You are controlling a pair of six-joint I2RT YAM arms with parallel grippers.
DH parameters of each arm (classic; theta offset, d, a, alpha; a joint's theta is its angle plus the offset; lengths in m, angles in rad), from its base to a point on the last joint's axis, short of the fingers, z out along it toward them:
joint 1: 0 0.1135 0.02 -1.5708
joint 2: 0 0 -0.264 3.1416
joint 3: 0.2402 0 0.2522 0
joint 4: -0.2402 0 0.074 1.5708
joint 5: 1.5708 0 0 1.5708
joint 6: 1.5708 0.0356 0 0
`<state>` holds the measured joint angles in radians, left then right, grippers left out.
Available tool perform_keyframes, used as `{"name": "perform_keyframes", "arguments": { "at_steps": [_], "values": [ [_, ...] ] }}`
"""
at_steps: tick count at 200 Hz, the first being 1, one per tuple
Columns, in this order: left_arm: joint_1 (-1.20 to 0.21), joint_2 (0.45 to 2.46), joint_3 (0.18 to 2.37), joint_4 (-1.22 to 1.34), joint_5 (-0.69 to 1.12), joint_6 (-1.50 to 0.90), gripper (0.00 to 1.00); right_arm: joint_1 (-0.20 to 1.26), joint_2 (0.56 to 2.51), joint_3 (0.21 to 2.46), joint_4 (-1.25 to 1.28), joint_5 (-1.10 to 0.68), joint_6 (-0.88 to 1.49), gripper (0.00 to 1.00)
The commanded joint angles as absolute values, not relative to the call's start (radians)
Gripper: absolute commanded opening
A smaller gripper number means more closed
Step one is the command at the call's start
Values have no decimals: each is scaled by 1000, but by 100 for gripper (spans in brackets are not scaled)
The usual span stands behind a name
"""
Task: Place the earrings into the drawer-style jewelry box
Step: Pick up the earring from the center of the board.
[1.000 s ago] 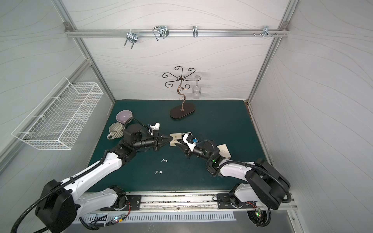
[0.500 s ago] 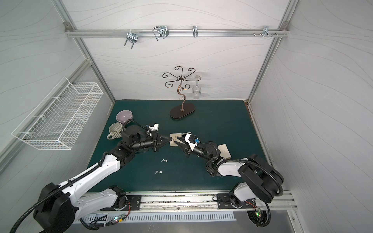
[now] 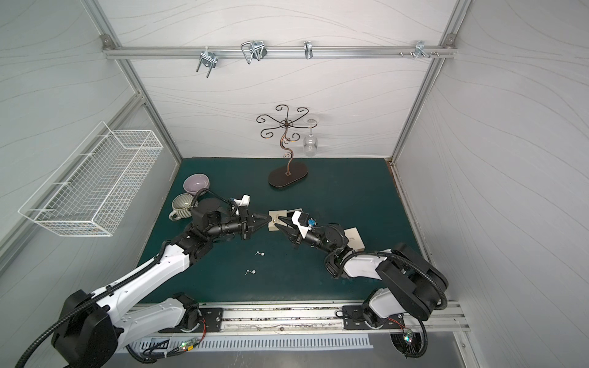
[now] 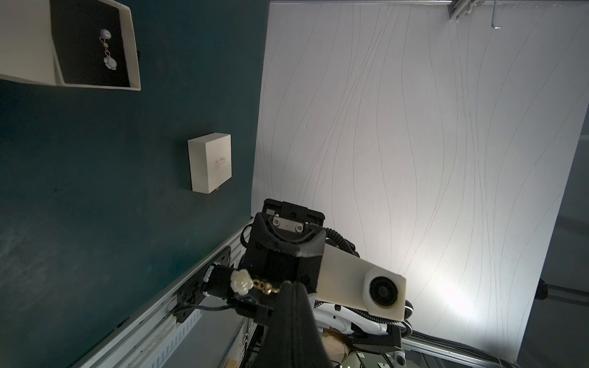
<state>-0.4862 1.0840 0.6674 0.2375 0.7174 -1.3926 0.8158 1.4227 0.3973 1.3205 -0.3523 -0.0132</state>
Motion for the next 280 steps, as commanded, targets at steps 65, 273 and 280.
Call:
{"name": "perform_keyframes", "arguments": {
  "at_steps": [65,273,280],
  "values": [
    [-485,1052,669,283,719,-1424,0,813,1432,439,1384,-382,3,28],
    [-485,1048,673,291,727,-1427,0,823,1466,474,1384,-390,7,17],
    [-485,1048,670,291,727,-1427,0,823,1466,473,1385,-391,9,16]
  ]
}}
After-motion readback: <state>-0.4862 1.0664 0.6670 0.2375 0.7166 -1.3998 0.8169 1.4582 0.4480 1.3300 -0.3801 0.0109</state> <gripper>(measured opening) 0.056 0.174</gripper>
